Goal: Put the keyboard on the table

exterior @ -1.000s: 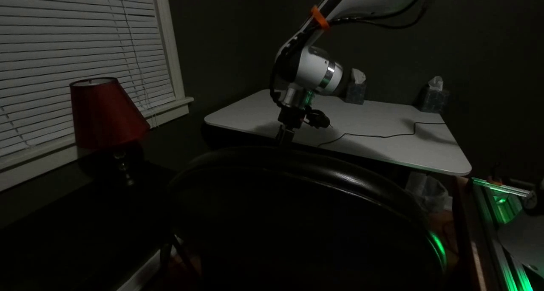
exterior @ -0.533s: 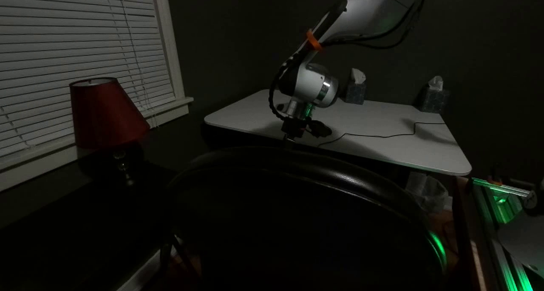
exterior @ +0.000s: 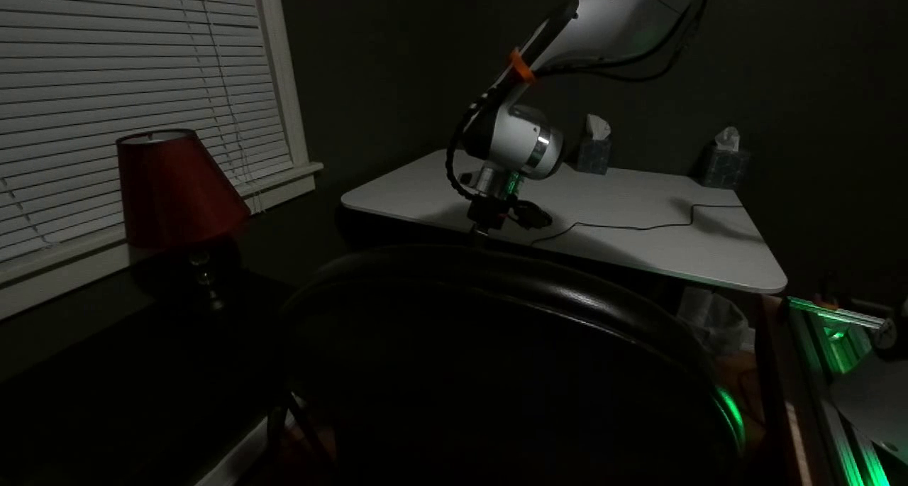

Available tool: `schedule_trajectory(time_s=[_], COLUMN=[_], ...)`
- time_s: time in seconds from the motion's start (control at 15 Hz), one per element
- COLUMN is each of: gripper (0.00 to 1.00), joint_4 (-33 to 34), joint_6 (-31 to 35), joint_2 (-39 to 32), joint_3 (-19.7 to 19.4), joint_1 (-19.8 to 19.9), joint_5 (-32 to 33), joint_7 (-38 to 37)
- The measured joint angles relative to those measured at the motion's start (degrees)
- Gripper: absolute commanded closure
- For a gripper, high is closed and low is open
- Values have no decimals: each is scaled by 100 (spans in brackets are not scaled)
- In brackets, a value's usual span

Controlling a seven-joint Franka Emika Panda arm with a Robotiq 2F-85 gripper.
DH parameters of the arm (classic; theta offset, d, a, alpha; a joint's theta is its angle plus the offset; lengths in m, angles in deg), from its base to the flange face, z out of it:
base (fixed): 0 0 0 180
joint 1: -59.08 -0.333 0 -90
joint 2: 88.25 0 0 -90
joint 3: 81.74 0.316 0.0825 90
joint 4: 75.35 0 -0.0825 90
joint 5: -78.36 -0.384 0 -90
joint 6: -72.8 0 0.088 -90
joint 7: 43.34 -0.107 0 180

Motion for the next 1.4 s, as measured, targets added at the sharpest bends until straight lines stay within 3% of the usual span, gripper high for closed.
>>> schedule_trajectory(time_s=[0.4,1.4], gripper=[0,0], joint_4=[146,1750], joint_6=[-63,-893], joint_2=[-222,-2285], joint_3=[287,698], joint_1=[186,947], joint_5=[11,-562], joint_7=[412,2145])
